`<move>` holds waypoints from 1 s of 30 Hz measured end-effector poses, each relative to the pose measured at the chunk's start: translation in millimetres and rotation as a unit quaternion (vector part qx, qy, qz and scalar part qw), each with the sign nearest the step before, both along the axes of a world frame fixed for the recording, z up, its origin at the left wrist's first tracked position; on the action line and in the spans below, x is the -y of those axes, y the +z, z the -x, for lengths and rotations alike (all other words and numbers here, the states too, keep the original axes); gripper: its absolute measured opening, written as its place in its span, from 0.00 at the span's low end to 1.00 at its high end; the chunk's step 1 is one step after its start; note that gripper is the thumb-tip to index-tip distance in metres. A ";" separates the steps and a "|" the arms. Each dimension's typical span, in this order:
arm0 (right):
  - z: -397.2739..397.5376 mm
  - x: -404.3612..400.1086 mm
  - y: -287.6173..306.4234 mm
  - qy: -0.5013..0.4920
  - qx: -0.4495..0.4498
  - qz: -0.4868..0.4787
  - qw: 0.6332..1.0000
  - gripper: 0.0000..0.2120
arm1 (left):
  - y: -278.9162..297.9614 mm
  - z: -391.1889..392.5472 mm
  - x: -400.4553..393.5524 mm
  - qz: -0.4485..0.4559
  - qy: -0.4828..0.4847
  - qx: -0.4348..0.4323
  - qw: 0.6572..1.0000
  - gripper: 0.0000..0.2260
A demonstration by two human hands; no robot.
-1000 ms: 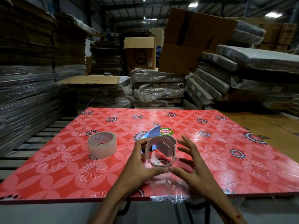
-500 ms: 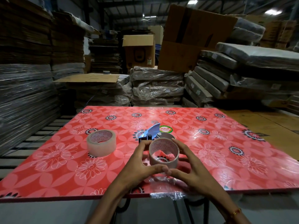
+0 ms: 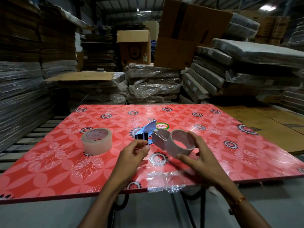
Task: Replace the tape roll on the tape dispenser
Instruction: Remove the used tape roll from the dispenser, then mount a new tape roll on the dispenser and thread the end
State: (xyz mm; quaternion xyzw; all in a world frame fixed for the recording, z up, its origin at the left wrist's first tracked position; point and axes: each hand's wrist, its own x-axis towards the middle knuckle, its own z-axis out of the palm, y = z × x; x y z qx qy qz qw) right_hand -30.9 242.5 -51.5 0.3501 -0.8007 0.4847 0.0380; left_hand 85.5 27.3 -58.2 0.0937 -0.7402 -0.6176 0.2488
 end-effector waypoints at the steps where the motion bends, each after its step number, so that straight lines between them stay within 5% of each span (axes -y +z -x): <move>1: 6.2 -8.0 -0.3 -0.033 -0.011 -0.007 0.999 0.45 | -1.7 1.7 -0.8 -0.005 -0.007 -0.002 1.000 0.05; 12: 56.9 -61.9 -8.1 -0.226 -0.048 -0.106 0.967 0.32 | -6.8 4.1 4.2 0.006 -0.017 0.000 1.000 0.05; 20: 59.4 -62.5 -13.4 -0.250 -0.015 -0.147 0.957 0.40 | -6.4 2.4 4.0 -0.005 -0.024 -0.008 1.000 0.04; 24: 49.6 -54.9 -6.1 -0.303 -0.091 -0.189 0.930 0.42 | -6.5 2.6 3.7 -0.010 -0.027 -0.011 1.000 0.05; 30: 17.0 -8.0 13.9 -0.132 -0.161 -0.060 0.976 0.20 | -4.8 1.1 2.2 -0.007 -0.019 -0.008 1.000 0.04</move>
